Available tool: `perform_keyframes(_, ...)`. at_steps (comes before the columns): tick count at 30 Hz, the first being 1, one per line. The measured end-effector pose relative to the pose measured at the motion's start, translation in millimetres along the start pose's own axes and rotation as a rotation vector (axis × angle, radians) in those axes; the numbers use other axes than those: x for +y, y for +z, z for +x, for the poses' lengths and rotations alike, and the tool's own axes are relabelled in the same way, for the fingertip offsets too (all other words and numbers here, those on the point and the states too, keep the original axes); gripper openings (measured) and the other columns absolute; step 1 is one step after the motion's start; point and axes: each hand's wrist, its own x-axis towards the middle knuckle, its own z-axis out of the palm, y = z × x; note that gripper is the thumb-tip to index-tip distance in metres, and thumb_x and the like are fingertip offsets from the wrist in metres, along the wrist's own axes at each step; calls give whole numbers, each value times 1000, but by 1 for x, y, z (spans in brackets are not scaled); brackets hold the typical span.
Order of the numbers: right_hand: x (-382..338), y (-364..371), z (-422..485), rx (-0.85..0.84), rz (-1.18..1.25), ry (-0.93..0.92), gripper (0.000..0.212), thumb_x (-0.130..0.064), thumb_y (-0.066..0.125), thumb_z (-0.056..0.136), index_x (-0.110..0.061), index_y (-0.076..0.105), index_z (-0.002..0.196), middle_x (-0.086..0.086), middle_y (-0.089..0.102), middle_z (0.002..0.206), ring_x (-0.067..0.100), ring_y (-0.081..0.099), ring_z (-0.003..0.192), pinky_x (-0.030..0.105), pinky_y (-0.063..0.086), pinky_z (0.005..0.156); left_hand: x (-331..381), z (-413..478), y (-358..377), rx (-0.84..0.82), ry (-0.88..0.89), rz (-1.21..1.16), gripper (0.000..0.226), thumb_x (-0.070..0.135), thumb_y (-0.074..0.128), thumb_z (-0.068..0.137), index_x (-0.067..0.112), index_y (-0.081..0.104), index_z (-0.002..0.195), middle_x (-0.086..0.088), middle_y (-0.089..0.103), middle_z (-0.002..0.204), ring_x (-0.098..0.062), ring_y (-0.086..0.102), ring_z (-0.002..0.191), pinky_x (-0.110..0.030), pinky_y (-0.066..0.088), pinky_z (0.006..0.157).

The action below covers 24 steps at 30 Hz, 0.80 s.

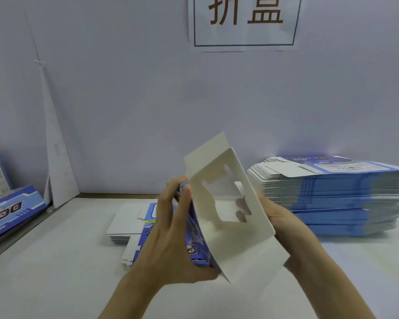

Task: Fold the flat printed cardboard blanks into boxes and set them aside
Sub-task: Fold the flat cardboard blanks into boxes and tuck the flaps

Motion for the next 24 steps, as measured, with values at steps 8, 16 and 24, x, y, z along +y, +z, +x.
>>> perform_keyframes(8, -15, -14, -17, 362, -270, -826, 22, -37, 67, 83, -39, 69, 104, -19, 72, 96, 1, 67, 84, 22, 57, 66, -3, 11, -19, -164, -157, 37, 129, 68, 75, 57, 20, 3, 153, 3, 18, 149, -10, 18, 144, -71, 26, 105)
perform_keyframes(16, -3, -18, -11, 408, -578, -1136, 30, -9, 55, 97, -27, 65, 119, -38, 67, 99, -11, 60, 85, 4, 44, 77, 6, 12, -24, -243, -196, -22, 122, 67, 74, 56, 39, 3, 151, 15, 20, 146, -21, 35, 132, -42, 55, 90)
perform_keyframes(24, -18, -12, -18, 62, -25, -613, 30, -37, 58, 82, -28, 78, 101, -6, 76, 102, 5, 70, 85, 23, 58, 68, 3, 12, -25, -235, -128, 160, 116, 70, 68, 59, 26, 12, 150, -2, 24, 146, -19, 27, 138, -68, 37, 100)
